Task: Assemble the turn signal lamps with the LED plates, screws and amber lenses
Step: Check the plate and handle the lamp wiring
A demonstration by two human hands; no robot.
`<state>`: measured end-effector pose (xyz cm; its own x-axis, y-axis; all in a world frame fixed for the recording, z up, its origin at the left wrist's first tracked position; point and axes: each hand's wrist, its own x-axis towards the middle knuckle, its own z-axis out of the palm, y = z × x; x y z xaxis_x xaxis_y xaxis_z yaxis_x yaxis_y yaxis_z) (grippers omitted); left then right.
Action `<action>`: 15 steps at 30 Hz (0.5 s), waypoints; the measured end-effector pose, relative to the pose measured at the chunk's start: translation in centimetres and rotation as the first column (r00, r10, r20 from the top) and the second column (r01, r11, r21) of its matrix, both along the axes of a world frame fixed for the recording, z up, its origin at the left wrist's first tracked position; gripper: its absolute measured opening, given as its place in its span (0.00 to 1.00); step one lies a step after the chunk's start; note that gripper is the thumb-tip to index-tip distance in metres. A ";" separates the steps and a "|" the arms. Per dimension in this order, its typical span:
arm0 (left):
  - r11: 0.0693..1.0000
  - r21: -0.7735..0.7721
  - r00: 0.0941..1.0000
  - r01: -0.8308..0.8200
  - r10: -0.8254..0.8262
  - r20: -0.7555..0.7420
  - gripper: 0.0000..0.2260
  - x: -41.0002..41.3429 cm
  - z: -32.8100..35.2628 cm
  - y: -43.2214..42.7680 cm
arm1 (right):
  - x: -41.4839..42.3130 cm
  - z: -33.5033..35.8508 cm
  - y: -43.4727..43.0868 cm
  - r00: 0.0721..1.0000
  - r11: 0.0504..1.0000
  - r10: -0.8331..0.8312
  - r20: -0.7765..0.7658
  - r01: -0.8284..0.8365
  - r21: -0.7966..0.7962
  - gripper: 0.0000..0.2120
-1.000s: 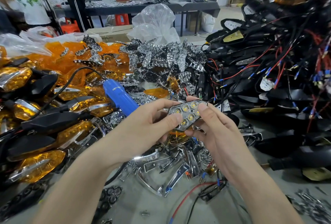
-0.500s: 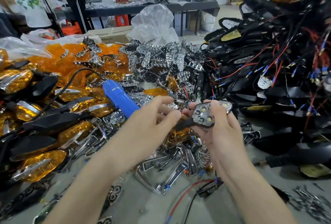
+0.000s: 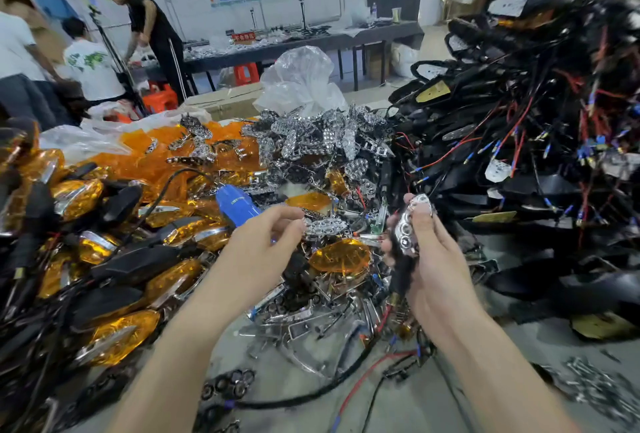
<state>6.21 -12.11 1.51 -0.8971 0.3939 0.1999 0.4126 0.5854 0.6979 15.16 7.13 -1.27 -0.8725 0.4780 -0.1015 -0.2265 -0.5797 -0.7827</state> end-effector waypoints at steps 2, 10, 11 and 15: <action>1.000 -0.016 1.000 -0.006 0.006 -0.017 0.07 -0.3 0.4 0.3 | 0.0 0.1 -0.1 1.000 0.998 0.024 0.016 -0.023 -0.050 0.11; 0.996 -0.077 0.997 -0.053 0.048 -0.060 0.08 -1.5 1.3 -1.2 | -0.2 0.4 0.0 0.999 0.994 0.043 -0.015 -0.044 -0.098 0.07; 0.994 -0.090 0.997 -0.063 0.058 -0.059 0.08 -1.5 1.3 -1.7 | -0.1 0.5 0.0 0.998 0.995 0.062 -0.033 -0.064 -0.071 0.08; 0.985 -0.065 0.987 -0.158 0.156 -0.042 0.08 -2.0 1.7 -4.4 | 0.2 0.6 -0.6 0.985 0.988 0.156 -0.070 -0.155 0.025 0.15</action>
